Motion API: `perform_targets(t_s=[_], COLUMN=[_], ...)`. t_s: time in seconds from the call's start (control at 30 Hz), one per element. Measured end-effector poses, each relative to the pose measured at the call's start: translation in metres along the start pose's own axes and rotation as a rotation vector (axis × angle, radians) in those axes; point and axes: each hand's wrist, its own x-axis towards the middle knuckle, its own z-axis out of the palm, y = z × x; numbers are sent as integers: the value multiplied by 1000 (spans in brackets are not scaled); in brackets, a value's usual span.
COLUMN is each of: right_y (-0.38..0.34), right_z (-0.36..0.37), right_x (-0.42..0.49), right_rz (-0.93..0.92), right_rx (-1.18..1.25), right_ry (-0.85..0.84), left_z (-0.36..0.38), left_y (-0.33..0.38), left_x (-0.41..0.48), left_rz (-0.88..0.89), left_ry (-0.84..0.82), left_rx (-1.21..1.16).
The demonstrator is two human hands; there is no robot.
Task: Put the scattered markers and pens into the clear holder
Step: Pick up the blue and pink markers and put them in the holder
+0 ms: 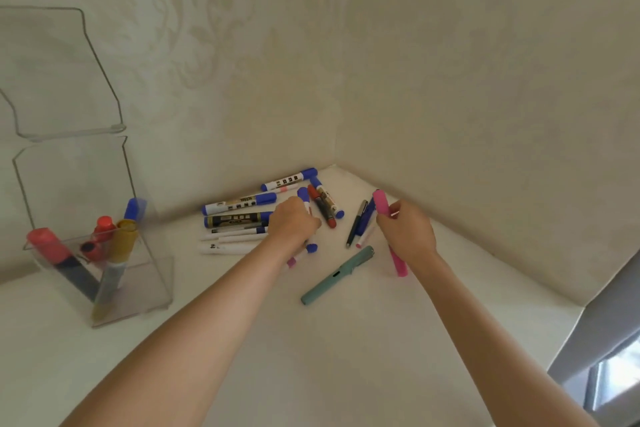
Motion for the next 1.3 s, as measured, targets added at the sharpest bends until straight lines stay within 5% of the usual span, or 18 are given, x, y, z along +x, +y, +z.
perform_targets(t_s=[0.23,0.5,0.67,1.13,1.3], right_y=[-72,-182,-237,-250,-243], right_z=[-5,17,38,82,92], right_x=[-33,-91,-112,-123,-122], right_rz=[-222,-554,-695,-973,-1033], right_rx=[366,704,822,183,6], right_ry=[16,-238,-226,-91,-48], left_z=[-65,-195,-235,-217,-217], left_y=[-36,-81,-104,-135,-139], left_x=[-45,-111,-114,-112,-112], left_rz=[165,310,304,268,193], left_ry=[59,389,580,714,612], left_rx=[-304,-371,-287,273,298])
